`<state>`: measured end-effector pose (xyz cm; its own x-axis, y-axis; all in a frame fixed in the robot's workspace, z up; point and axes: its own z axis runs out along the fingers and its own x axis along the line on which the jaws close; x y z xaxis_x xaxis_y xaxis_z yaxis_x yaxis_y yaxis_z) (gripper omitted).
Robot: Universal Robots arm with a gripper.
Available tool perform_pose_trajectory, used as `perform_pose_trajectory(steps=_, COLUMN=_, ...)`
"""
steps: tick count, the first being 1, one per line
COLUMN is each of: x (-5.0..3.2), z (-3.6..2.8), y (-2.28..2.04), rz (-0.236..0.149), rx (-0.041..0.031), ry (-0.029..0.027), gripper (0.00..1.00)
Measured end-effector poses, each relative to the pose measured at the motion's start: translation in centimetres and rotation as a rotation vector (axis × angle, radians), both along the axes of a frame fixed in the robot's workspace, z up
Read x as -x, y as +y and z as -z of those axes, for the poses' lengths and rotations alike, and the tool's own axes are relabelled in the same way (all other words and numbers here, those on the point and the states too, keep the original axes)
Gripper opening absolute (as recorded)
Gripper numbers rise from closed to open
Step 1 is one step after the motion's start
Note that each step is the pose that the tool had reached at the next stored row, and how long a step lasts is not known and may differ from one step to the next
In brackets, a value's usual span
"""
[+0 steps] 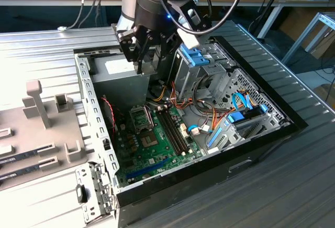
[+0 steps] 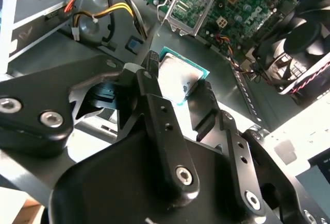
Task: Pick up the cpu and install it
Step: 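Pick up the cpu and move it towards the insertion slot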
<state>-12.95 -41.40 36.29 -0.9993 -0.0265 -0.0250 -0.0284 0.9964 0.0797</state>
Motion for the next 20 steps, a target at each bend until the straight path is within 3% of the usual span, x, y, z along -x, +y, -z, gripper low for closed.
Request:
perform_pose_trajectory(steps=14, x=-1.44, z=0.37, y=-1.00, rz=0.000, rx=0.0000, ry=0.0000, gripper=0.47)
perform_pose_trajectory(steps=17, x=-3.28, z=0.83, y=-2.05, rz=0.000, rx=0.0000, ry=0.0000, gripper=0.47)
perform_pose_trajectory(steps=20, x=-3.85, z=0.97, y=-2.32, rz=0.000, rx=0.0000, ry=0.0000, gripper=0.47)
